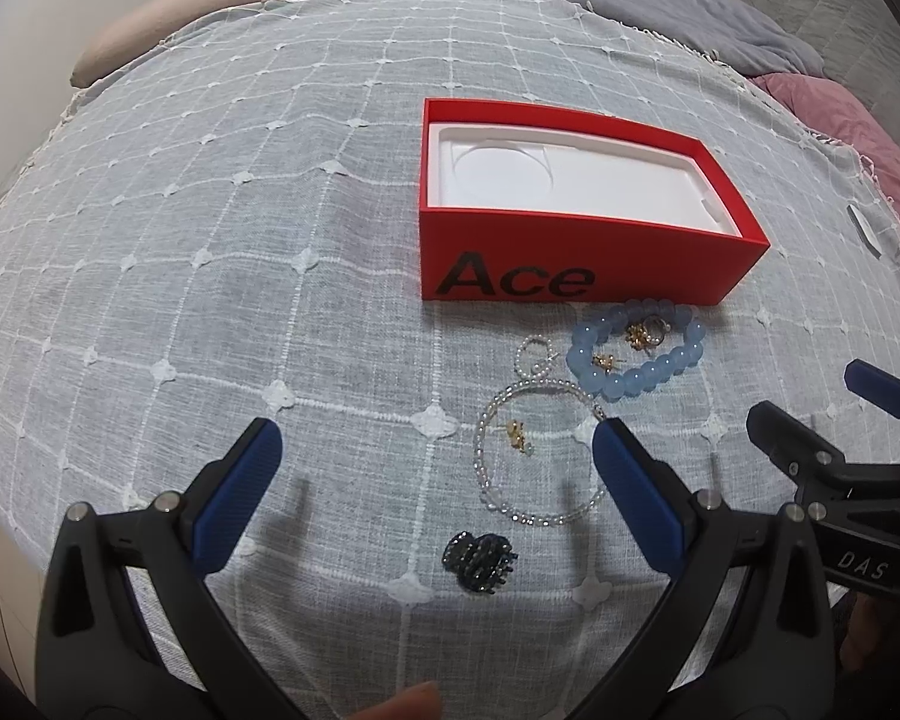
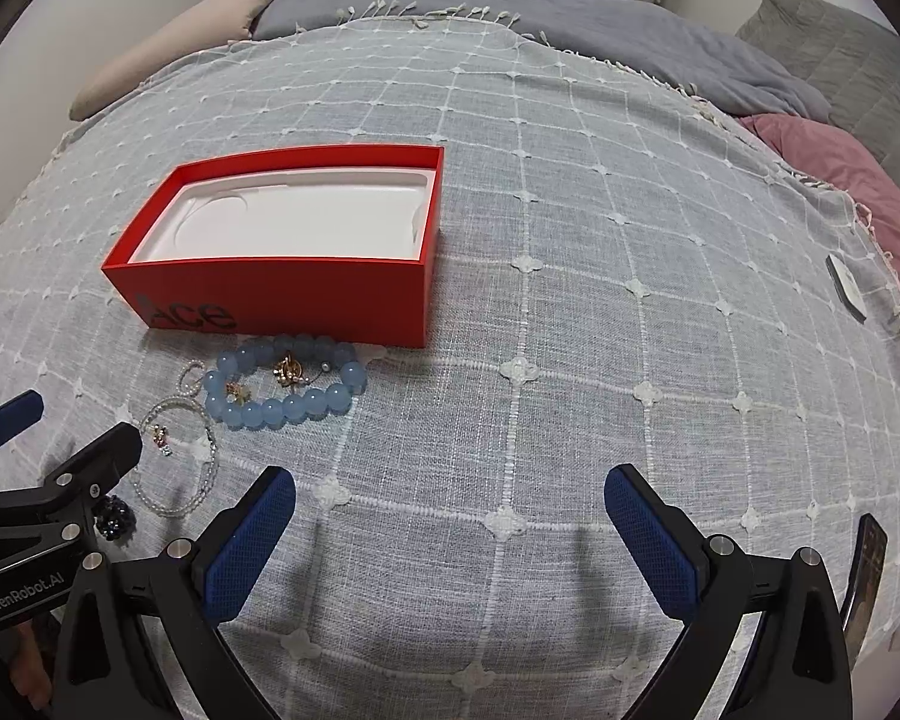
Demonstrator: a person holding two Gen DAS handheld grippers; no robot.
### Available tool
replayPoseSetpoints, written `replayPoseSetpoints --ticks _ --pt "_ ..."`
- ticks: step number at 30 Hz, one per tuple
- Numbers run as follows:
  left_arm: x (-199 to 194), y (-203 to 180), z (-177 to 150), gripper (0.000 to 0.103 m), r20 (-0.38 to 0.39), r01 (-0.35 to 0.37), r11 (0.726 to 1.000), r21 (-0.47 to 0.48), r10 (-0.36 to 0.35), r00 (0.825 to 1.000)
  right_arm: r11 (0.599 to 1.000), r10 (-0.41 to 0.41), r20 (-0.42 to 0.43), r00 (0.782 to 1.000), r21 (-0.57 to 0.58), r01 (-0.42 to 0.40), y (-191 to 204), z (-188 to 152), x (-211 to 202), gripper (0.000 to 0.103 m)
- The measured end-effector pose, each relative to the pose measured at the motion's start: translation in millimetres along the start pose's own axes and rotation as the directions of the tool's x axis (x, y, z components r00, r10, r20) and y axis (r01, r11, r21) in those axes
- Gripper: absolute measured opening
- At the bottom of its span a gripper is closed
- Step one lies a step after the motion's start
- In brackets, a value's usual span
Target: Organize jewelry
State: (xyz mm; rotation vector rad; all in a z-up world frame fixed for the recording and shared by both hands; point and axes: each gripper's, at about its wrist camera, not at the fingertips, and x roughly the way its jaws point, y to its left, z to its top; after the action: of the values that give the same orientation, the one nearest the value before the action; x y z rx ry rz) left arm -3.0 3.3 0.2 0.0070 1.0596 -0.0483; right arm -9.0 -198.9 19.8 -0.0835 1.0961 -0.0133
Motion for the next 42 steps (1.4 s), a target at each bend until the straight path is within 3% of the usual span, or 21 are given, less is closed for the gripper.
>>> replayPoseSetpoints --ticks 30,42 --pt "1 -2 -1 0.103 -0.002 0.0 1.0 -0.001 0.0 1.0 1.0 0.0 -0.007 1.0 -0.001 0.0 1 2 3 0.103" --pt "3 23 4 0.103 0.043 -0.015 1.0 -0.011 0.015 0.999 0.997 0.064 0.038 0.997 -0.046 -0.062 -2 4 0 0.103"
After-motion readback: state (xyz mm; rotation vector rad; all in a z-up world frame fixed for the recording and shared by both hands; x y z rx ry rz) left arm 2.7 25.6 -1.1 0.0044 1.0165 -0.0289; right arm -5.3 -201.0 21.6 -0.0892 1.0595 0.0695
